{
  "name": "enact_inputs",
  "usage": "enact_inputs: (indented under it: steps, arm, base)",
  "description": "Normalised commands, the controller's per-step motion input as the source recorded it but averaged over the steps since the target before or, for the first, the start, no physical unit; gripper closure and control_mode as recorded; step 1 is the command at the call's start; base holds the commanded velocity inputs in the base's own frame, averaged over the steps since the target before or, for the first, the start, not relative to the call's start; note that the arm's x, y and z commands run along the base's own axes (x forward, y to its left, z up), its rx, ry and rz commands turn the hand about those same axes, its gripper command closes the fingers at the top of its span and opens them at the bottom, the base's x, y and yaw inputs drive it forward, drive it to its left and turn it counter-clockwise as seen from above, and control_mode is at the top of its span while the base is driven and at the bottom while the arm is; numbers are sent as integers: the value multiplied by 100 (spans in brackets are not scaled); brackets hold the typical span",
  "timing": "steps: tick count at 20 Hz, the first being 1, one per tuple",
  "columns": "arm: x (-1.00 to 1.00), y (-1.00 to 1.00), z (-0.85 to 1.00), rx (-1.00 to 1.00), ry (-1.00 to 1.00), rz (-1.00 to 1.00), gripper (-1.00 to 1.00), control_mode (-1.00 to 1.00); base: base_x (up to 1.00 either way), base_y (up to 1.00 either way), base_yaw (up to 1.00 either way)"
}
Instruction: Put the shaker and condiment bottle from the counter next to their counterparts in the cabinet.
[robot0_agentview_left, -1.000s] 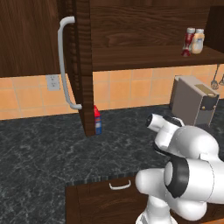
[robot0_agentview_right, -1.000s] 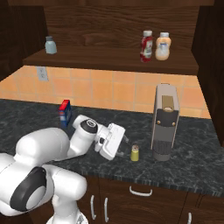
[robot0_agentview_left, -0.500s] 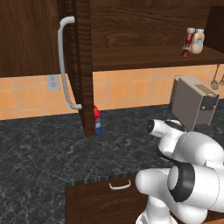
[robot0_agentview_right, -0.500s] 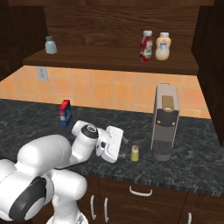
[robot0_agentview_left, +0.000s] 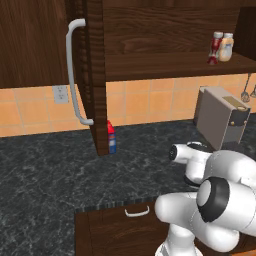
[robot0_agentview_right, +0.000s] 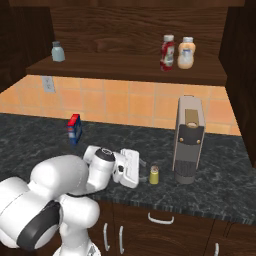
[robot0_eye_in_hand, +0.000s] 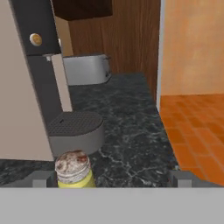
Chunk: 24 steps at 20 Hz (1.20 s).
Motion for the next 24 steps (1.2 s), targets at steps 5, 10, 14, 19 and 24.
enact_inputs:
  steps: [5,10,14,19,24]
  arm:
    - [14,0,-37,-7,-6,0,-100,-100]
    - [13,14,-52,-13,-9,0,-100,-100]
    - [11,8,-47,-11,-11,0,-100,-100]
    - [3,9,-54,-12,-13,0,-100,-100]
    - [3,20,-65,-13,-16,0,-100,-100]
  base:
    - [0,0,0]
    - [0,0,0]
    - [0,0,0]
    - [0,0,0]
    - [0,0,0]
